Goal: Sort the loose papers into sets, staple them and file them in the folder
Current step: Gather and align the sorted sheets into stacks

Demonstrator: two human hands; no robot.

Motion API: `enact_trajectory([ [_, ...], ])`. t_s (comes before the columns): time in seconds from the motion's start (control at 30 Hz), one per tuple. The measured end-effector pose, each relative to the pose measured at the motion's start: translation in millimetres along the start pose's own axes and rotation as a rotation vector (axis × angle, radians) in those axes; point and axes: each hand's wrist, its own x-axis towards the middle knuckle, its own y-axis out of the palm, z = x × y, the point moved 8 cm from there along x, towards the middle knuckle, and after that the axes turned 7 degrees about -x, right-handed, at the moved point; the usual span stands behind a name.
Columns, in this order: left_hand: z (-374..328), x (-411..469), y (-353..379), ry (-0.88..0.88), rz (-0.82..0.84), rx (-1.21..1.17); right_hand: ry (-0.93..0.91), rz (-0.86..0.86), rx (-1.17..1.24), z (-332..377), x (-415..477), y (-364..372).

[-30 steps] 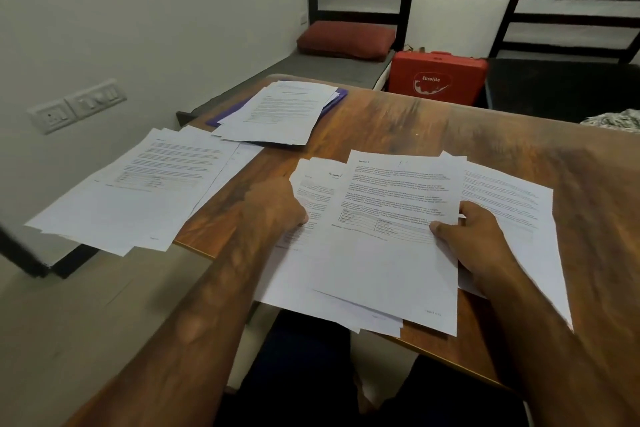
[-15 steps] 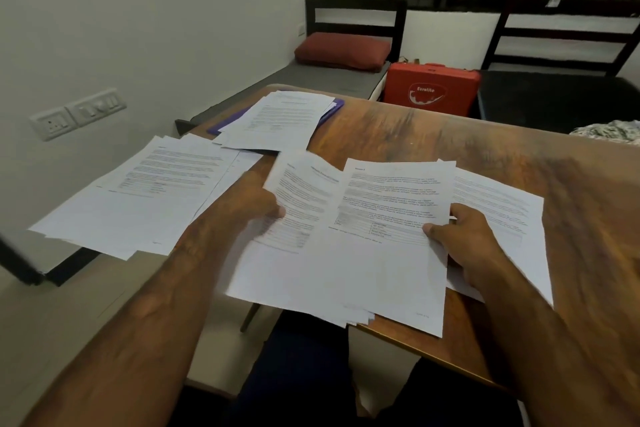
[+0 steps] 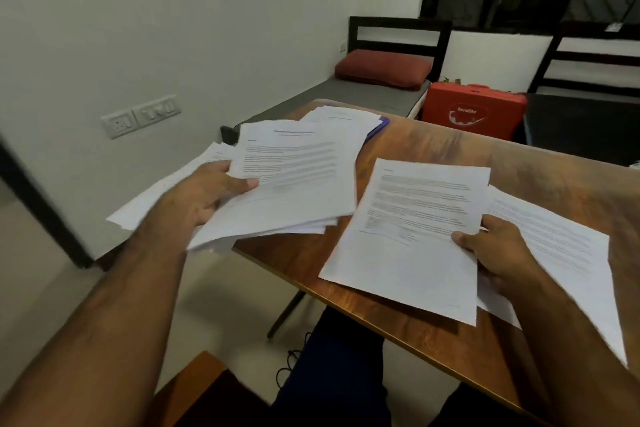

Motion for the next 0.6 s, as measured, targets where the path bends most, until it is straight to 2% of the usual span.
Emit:
enact_trajectory([
  [0.27, 37.8, -3.8, 103.8, 0.001, 0.291, 0.260, -0.033, 0.232, 0.178, 28.8, -13.8, 57.4],
  [0.4, 39.5, -0.2, 116.3, 0.016, 0.327, 0.209, -0.022, 0.258, 0.148, 26.2, -13.6, 63.4],
  [0.5, 43.4, 8.7, 112.7, 0.025, 0.266, 0.290, -0.038, 0.291, 0.044, 24.8, -17.4, 68.3],
  [0.6, 40.9, 19.9, 106.3, 0.098, 0.133, 0.482, -0.108, 0.075, -0.225, 27.7, -12.9, 58.0],
])
